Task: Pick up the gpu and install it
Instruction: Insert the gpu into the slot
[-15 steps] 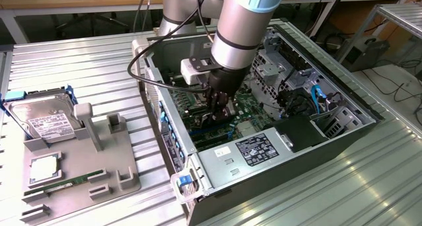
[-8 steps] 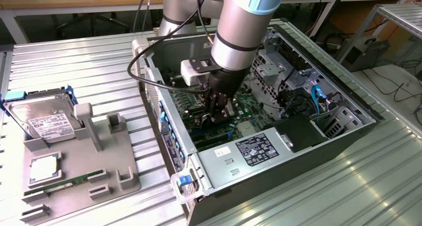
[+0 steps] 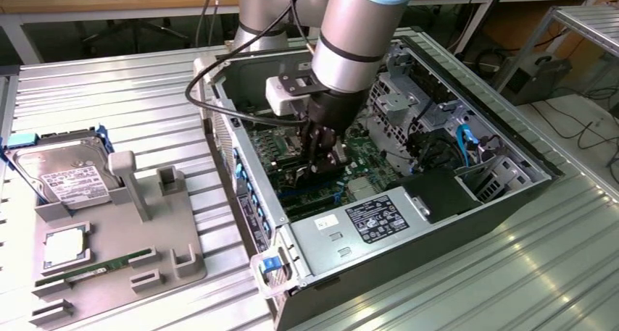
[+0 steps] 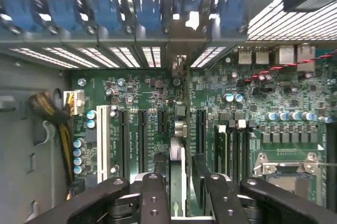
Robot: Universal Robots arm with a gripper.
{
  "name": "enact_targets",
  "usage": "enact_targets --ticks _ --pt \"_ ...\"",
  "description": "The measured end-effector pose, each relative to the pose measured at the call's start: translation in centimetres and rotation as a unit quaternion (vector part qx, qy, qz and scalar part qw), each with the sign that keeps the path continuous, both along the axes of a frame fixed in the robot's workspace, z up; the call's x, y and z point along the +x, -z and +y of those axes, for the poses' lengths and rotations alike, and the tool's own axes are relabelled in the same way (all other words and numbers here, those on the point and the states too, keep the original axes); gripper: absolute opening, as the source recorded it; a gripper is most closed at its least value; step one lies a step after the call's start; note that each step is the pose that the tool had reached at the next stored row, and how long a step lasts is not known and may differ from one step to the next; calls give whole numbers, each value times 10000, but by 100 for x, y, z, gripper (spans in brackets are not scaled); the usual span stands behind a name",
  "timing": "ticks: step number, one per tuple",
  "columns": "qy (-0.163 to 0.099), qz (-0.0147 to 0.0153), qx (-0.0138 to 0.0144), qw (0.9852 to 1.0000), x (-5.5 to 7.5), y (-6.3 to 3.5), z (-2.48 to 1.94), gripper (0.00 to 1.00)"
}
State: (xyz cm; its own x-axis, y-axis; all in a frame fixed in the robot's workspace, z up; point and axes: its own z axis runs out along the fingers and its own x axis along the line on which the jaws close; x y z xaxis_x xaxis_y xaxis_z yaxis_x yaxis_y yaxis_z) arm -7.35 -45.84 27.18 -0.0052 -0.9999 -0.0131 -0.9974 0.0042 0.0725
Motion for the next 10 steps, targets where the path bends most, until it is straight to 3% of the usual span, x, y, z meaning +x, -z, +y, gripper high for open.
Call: enact_targets --ticks 5,7,9,10 --pt "0 0 -1 10000 0 -168 0 34" --pt "-1 -1 1 10000 0 -181 1 33" --pt "-1 0 0 10000 0 -182 3 13" --pt "0 1 -1 10000 -2 -182 8 11"
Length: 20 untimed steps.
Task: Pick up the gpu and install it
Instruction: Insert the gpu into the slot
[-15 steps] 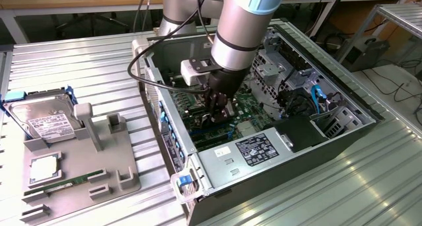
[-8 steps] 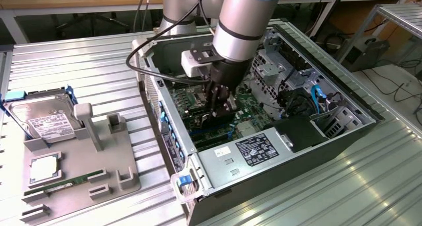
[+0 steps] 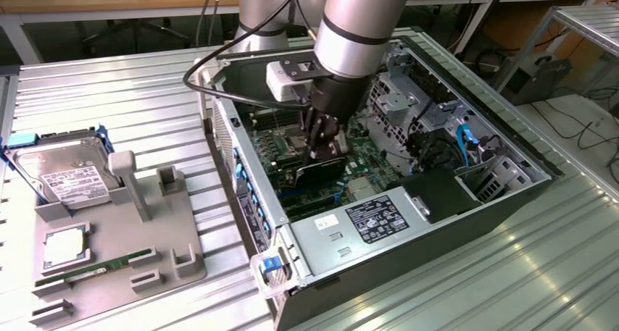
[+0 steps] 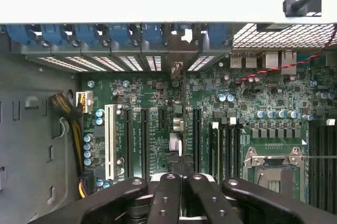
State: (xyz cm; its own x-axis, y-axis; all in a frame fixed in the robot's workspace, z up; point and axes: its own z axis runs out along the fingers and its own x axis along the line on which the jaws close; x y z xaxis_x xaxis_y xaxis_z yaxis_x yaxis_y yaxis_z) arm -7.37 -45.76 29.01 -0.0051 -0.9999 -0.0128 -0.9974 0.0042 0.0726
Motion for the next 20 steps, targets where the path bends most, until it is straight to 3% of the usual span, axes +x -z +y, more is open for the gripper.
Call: enact_targets --ticks 6,13,16,20 --pt "0 -1 -2 10000 -31 83 75 11" --pt "-1 1 -34 10000 -61 160 80 11" --pt "0 -3 -30 10000 -65 192 82 11" --pt "-1 1 -48 10000 -71 215 80 11"
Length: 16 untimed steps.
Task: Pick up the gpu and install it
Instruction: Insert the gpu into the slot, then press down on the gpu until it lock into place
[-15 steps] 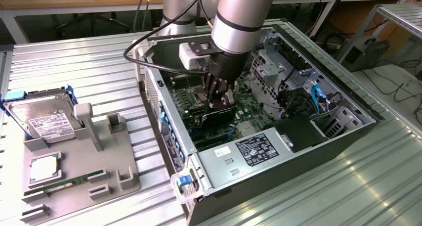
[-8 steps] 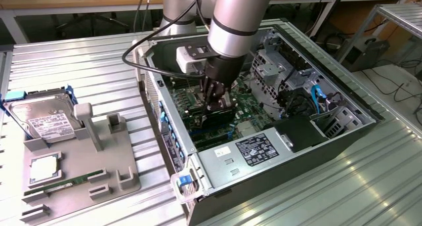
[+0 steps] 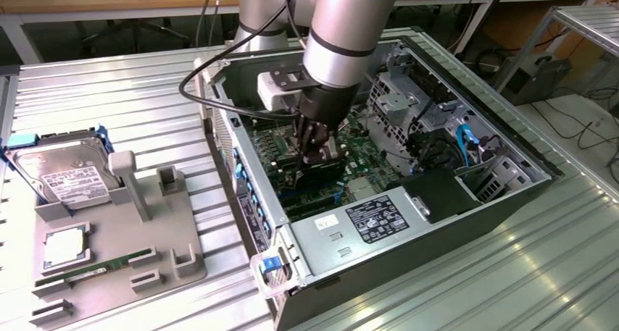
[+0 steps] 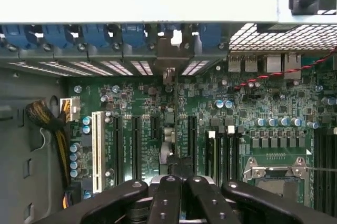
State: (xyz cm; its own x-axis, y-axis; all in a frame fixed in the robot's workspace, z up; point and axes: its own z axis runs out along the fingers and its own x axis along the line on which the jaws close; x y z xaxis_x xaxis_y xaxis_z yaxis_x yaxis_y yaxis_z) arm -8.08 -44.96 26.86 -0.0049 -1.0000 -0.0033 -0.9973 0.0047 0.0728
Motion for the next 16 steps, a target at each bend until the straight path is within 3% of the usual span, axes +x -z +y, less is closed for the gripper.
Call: enact_targets --ticks 4,5,9,16 --pt "1 -3 7 10000 -2 -7 2 11" --pt "2 -8 18 10000 -2 -44 4 11" --pt "1 -3 5 10000 -2 -273 1 11" --pt "1 -2 4 10000 -2 -280 1 11"
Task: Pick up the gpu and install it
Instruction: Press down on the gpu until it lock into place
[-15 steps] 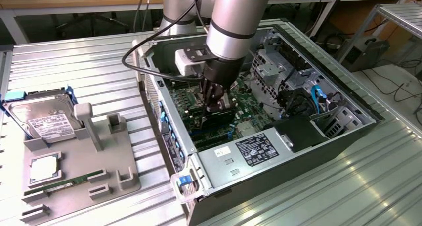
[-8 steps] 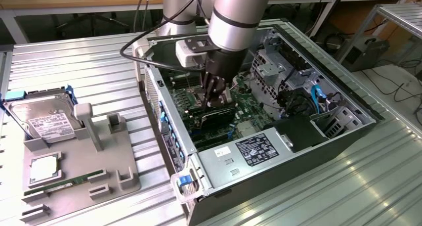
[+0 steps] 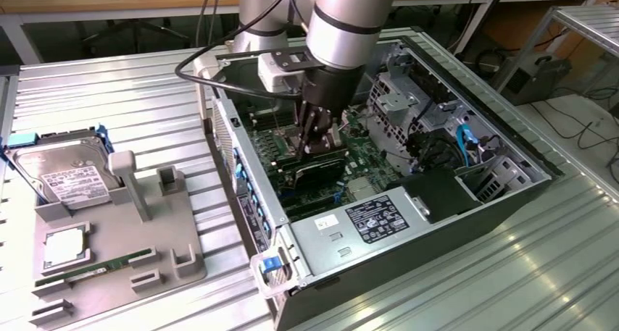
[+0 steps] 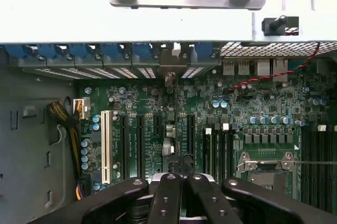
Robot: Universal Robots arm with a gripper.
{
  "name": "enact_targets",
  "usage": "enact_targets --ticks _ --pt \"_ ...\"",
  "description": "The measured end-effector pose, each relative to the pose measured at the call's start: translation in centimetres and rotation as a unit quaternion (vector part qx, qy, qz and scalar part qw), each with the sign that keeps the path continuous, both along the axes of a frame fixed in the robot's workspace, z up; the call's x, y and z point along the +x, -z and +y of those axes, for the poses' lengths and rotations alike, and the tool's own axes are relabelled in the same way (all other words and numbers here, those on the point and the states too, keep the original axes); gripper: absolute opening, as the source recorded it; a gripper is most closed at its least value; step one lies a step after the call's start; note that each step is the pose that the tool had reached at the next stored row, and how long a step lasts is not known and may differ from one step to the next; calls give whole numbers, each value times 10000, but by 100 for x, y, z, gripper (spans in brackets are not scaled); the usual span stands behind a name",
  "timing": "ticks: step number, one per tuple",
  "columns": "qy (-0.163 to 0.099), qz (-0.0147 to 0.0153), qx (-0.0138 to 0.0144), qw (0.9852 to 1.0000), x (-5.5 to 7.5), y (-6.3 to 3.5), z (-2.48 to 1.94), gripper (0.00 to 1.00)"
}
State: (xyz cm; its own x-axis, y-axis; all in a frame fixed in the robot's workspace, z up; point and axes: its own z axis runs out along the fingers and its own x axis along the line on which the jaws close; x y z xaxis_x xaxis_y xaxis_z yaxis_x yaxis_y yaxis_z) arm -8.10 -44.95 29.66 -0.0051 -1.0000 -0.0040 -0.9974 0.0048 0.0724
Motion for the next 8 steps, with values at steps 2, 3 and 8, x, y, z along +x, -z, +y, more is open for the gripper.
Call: enact_targets --ticks 2,3,8 --pt "0 0 0 10000 0 0 0 11" --pt "0 0 0 10000 0 0 0 11" --pt "0 0 0 10000 0 0 0 11"
